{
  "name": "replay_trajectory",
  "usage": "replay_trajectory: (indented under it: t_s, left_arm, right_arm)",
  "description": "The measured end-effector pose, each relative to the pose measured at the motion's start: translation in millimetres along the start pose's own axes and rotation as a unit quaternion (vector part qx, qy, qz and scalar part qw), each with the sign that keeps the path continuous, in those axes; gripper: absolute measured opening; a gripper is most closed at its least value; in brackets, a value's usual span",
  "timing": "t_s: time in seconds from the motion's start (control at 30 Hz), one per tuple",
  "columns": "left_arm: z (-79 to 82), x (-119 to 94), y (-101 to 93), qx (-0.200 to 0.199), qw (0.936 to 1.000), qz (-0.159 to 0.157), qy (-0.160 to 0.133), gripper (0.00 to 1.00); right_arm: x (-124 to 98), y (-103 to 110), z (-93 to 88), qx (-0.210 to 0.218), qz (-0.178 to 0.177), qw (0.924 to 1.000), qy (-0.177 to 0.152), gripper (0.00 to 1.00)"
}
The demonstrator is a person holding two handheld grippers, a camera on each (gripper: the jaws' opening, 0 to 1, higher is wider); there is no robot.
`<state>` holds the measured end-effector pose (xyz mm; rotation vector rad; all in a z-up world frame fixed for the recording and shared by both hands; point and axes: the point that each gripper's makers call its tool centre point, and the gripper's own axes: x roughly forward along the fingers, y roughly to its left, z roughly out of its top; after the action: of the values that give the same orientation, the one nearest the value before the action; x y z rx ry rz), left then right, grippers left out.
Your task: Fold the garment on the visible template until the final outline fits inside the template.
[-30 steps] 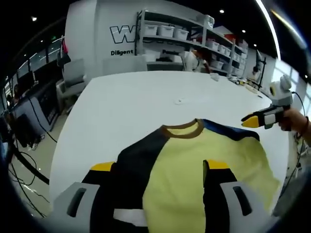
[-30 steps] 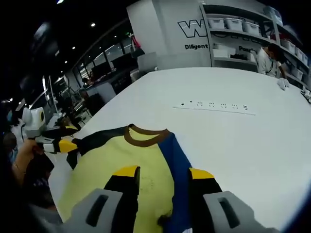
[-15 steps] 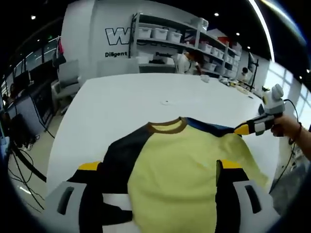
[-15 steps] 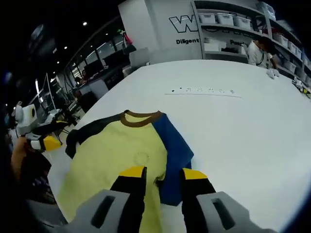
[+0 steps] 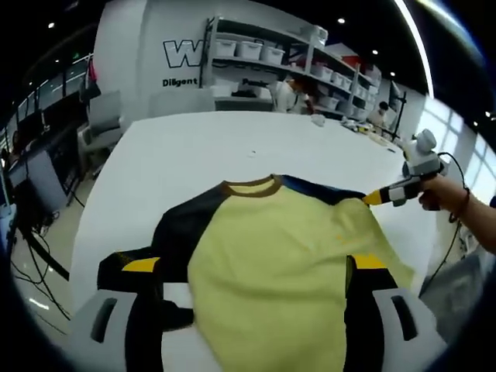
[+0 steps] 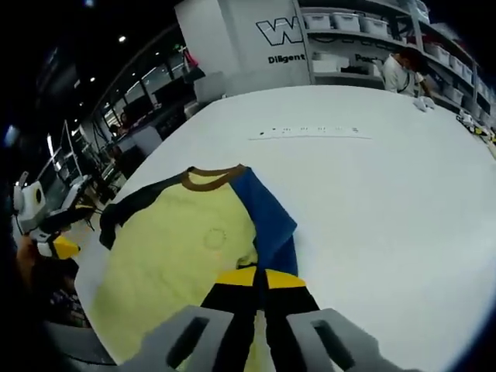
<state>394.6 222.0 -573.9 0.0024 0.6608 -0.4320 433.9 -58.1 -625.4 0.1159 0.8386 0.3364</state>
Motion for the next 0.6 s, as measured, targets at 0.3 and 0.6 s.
replay_trajectory:
  t_s: [0.3,0.6]
  left_arm:
    - [-19.0,-5.7,-11.3,0.006,0.9996,-0.021,0.019,0.99]
    - [-31.3,-7.6,-14.7,-0.001,0.9991,-0.033,0.028,0.99]
  right_arm:
    - [-9.7,-10.4,7.3,-0.009,-0.018,0.9998,-0.004,0.00]
    - [-15.2,-33.9,24.1,-0.068,-0.068,0.9953,0.004,0.00]
